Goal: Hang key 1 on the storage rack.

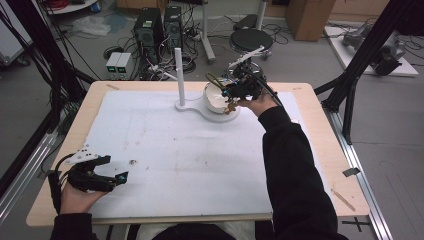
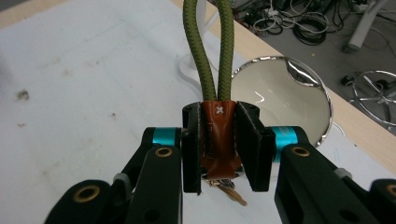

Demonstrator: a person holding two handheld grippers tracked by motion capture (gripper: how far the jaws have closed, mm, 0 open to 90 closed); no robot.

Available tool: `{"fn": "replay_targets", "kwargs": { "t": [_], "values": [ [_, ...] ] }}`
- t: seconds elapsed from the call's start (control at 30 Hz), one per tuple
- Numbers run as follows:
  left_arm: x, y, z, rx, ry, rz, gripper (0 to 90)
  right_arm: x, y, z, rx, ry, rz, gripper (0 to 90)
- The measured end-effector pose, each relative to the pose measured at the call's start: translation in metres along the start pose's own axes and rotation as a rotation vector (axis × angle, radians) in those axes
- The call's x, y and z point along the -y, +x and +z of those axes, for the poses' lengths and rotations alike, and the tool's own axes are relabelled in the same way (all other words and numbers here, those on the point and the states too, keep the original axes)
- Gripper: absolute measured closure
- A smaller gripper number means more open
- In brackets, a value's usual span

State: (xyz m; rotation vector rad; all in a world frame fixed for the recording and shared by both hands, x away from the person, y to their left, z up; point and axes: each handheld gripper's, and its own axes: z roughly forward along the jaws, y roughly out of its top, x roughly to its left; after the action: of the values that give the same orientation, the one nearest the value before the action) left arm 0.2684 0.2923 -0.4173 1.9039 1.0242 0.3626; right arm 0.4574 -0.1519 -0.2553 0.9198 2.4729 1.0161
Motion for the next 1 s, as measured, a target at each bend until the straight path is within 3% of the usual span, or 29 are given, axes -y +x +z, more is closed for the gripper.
{"fn": "replay_targets", "kwargs": {
  "t": [0.17, 0.43, 1.0],
  "values": [
    [0.000, 0.001, 0.001, 0.001, 0.003, 0.001, 3.6, -0.011, -0.004, 0.000, -0.009, -0.012, 0.022, 72.3],
    [-0.001, 0.001, 0.001, 0.007, -0.002, -0.002, 3.6, -0.035, 0.002, 0.000, -0.022, -0.031, 0.010, 72.2],
    [0.000, 0.000, 0.002, 0.009, -0.005, 0.004, 3.7, -0.089, 0.035, 0.026, -0.027, -0.015, -0.058, 72.0]
  ]
}}
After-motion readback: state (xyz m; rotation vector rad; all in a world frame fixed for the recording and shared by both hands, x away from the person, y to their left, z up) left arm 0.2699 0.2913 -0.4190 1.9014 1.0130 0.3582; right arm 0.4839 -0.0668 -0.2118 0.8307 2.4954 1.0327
